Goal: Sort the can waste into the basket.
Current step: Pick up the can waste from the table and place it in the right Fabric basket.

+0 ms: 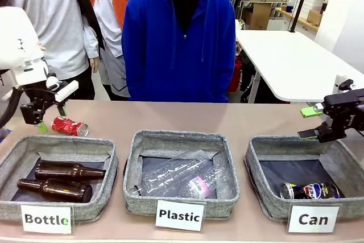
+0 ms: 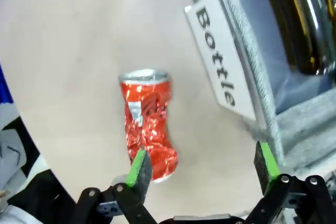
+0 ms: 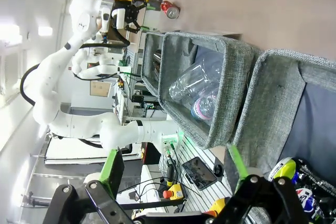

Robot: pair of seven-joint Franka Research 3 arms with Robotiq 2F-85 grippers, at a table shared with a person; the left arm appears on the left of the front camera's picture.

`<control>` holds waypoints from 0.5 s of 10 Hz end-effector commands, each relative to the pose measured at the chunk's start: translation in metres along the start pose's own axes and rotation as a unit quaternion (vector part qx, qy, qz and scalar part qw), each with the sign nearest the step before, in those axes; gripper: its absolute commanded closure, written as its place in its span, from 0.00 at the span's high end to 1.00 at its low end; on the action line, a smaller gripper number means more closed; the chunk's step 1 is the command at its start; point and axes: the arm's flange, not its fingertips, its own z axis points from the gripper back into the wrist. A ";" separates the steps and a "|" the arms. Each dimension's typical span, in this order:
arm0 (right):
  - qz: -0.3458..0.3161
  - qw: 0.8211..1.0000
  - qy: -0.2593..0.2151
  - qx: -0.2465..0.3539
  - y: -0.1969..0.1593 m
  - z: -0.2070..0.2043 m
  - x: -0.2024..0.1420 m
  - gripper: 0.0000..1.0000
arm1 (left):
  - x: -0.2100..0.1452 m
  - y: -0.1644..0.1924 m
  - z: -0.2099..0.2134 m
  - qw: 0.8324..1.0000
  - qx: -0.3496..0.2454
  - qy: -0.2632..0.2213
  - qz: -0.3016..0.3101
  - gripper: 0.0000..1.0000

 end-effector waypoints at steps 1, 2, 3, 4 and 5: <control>0.010 1.000 0.005 0.000 0.000 0.004 0.001 1.00 | -0.001 0.013 -0.004 0.999 0.026 0.033 0.021 1.00; 0.010 1.000 0.005 0.000 0.000 0.004 0.001 1.00 | 0.001 0.016 -0.010 0.999 0.032 0.027 0.017 1.00; 0.010 1.000 0.005 0.000 0.000 0.004 0.001 1.00 | -0.001 0.022 -0.016 0.999 0.028 0.021 0.016 1.00; 0.010 1.000 0.005 0.000 0.000 0.004 0.001 1.00 | -0.002 0.030 -0.021 0.999 0.018 0.022 0.016 1.00; 0.010 1.000 0.005 0.000 0.000 0.004 0.001 1.00 | 0.000 0.034 -0.027 0.999 0.015 0.030 0.018 1.00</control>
